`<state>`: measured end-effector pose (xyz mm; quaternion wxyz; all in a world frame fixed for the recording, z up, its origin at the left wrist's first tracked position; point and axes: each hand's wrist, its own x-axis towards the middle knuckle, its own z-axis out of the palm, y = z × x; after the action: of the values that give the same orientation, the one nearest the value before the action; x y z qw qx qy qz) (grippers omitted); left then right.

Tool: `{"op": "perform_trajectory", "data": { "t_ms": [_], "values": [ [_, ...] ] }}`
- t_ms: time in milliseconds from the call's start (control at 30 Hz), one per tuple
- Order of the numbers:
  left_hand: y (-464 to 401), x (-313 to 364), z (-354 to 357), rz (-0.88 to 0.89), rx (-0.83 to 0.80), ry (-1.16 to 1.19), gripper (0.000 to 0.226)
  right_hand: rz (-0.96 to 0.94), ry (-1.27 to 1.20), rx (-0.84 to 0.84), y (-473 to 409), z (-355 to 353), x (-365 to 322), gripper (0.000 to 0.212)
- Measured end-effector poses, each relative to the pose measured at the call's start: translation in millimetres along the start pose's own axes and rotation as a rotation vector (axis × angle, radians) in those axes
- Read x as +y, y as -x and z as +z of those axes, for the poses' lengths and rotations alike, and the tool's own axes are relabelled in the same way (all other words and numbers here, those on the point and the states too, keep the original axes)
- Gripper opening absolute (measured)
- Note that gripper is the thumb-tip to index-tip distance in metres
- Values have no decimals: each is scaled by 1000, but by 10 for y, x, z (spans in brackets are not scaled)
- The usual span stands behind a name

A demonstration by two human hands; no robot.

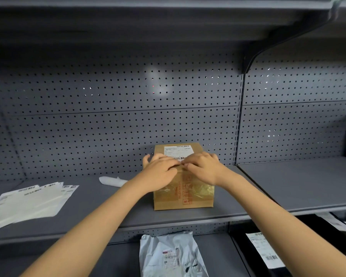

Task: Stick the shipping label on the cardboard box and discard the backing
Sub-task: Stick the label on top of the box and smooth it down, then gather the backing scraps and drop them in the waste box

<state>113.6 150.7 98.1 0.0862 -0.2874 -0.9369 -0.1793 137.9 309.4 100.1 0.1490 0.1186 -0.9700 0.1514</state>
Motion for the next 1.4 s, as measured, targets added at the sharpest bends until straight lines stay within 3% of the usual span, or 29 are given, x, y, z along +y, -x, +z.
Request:
{"op": "perform_trajectory", "data": {
  "t_ms": [333, 533, 733, 1100, 1400],
  "values": [
    [184, -319, -133, -122, 76, 3, 43, 71, -37, 5, 157, -149, 266, 34],
    [316, -534, -179, -160, 218, 366, 42, 57, -288, 83, 98, -109, 130, 32],
    [571, -840, -276, -322, 346, 452, 35, -73, -348, 97, -118, -11, -202, 33],
    [1262, -1489, -516, -501, 472, 523, 26, -236, -355, -98, -580, 503, -1220, 36],
    [1399, -2066, -733, -458, 421, 538, 27, -76, -313, -201, -921, 1024, -1692, 39]
  ]
}}
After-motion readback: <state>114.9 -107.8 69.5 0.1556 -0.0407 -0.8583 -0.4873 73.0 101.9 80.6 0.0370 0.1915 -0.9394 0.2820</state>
